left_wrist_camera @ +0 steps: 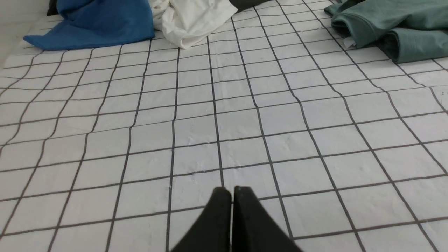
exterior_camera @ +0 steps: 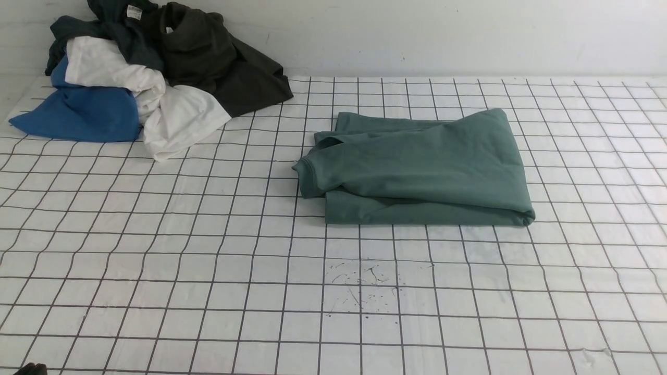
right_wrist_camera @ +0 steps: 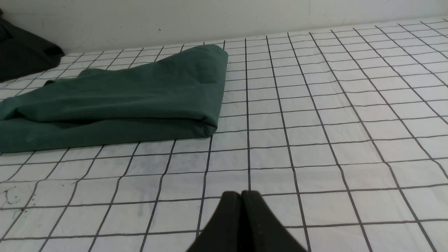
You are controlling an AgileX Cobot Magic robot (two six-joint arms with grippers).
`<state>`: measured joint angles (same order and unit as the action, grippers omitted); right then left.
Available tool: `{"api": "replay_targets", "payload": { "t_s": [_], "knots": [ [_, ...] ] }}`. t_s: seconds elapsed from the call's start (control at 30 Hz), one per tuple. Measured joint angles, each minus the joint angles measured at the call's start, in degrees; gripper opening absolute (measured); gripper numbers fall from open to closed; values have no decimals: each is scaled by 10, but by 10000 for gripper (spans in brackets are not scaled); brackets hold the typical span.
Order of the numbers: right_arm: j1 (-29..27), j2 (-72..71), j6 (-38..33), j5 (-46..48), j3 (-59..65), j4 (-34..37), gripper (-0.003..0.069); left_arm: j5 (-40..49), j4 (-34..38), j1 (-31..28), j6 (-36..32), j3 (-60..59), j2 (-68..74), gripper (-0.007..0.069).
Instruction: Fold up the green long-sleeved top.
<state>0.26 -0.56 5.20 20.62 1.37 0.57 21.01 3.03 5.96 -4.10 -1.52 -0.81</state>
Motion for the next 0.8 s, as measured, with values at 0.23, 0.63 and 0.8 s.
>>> {"api": "replay_targets", "payload": {
  "t_s": [0.23, 0.63, 0.8],
  "knots": [
    [0, 0, 0, 0, 0, 0, -13, 0, 16, 0, -5, 0, 0, -7],
    [0, 0, 0, 0, 0, 0, -13, 0, 20, 0, -5, 0, 0, -7],
    [0, 0, 0, 0, 0, 0, -13, 0, 20, 0, -5, 0, 0, -7]
  ]
}}
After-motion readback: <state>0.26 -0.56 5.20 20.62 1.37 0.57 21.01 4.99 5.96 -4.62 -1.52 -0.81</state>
